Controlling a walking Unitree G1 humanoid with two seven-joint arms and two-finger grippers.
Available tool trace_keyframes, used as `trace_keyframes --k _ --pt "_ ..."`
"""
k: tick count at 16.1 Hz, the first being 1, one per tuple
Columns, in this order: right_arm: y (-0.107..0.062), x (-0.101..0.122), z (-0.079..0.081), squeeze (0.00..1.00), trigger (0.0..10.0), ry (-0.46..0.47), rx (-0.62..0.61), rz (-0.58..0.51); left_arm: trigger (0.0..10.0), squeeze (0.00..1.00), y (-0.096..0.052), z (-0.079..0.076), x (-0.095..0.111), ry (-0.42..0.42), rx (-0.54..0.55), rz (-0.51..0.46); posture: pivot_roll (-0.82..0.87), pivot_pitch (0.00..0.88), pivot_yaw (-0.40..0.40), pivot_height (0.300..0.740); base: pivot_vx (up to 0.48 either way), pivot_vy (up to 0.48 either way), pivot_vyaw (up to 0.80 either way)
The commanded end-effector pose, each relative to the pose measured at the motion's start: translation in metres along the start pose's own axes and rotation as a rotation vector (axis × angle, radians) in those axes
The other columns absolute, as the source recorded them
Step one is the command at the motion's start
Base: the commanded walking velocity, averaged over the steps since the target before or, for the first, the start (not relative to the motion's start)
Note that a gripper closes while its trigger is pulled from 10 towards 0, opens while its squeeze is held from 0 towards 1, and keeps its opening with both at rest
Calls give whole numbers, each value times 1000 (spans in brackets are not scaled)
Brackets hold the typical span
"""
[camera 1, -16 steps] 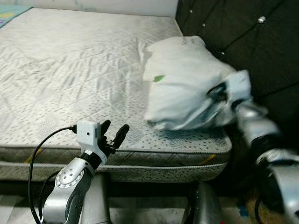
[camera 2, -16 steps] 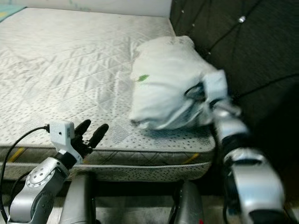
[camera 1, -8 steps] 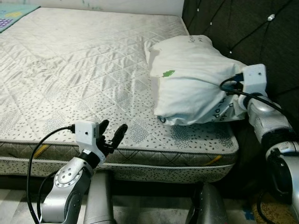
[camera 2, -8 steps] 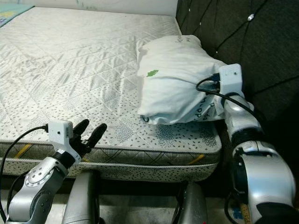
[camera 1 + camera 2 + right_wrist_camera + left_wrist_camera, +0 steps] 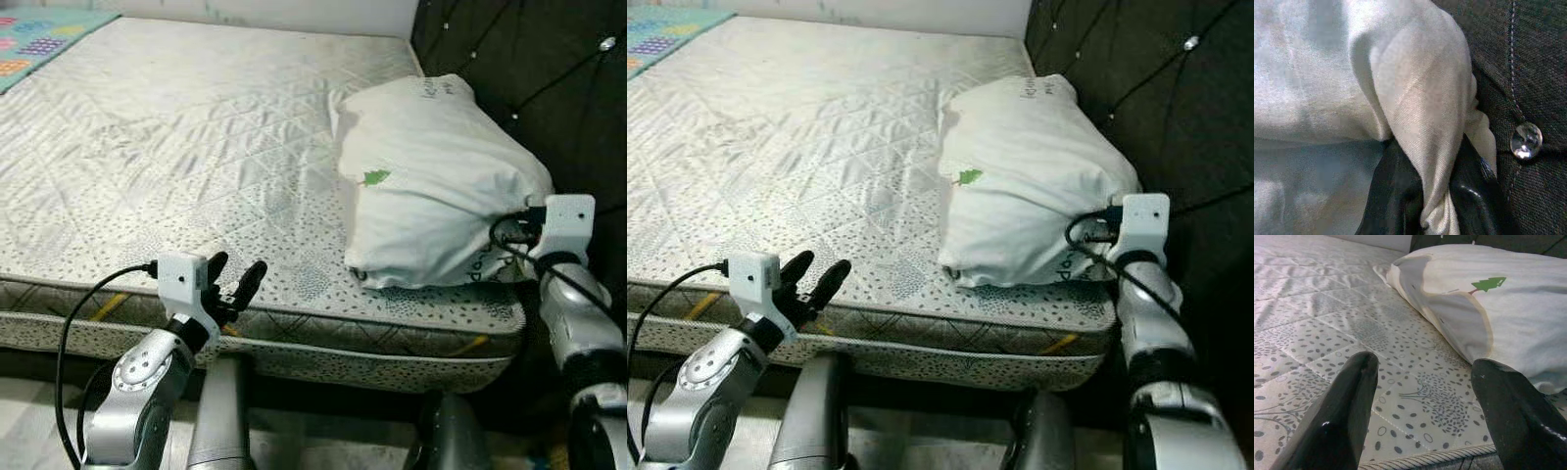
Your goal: Clean up the room
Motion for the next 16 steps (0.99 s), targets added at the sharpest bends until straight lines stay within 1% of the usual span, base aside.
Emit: trace_keyframes --k 1,3,5,6,8,9,10,11,12,13,15,16 --pt "-6 12 -30 0 0 40 -121 -52 10000 0 3 -2 0 8 -17 2 -2 15 -17 480 0 0 0" --pt "-20 14 -27 0 0 59 -123 -78 10000 0 5 -4 0 5 -23 3 -12 14 -17 480 0 0 0" --pt "-42 8 -22 0 0 59 -112 -77 10000 0 5 -5 -2 -1 -27 4 -25 16 -17 480 0 0 0" --pt "-46 5 -21 0 0 59 -109 -69 10000 0 5 -6 -2 -2 -29 4 -31 16 -17 480 0 0 0" --pt "-77 -13 -16 0 0 37 -94 -17 10000 0 7 -8 -4 -5 -41 6 -45 16 -10 480 0 0 0" --pt "-87 -22 -16 0 0 37 -99 18 10000 0 8 -8 -3 -5 -44 6 -50 16 -9 480 0 0 0" --pt "-91 -25 -16 0 0 41 -102 33 10000 0 8 -8 -3 -5 -45 5 -50 16 -9 480 0 0 0" --pt "-99 -29 -13 0 0 42 -97 50 10000 0 9 -8 -3 -4 -50 5 -52 16 -9 480 0 0 0" --pt "-102 -30 -11 0 0 37 -90 52 10000 0 9 -9 -3 -4 -52 5 -56 16 -5 480 0 0 0" --pt "-107 -31 -10 0 0 17 -74 56 10000 0 10 -10 -3 -5 -56 4 -59 15 -4 480 0 0 0" --pt "-109 -31 -16 0 0 -3 -82 55 10000 0 10 -10 -3 -5 -58 3 -59 15 -4 480 0 0 0" --pt "-114 -31 -21 0 0 -27 -80 65 10000 0 10 -10 -3 -5 -59 3 -59 15 -4 480 0 0 0"
Point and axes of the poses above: a point about 5 cm out from each wrist's last joint towards the gripper, its own y axis pointing out of the wrist towards the gripper, its own x axis along the axis of the wrist's last joint, z = x × y, the point moved 5 cm from there along y, pointing out of the wrist towards the gripper, and after that the axes turned 8 degrees about y, right-handed, at the moved point
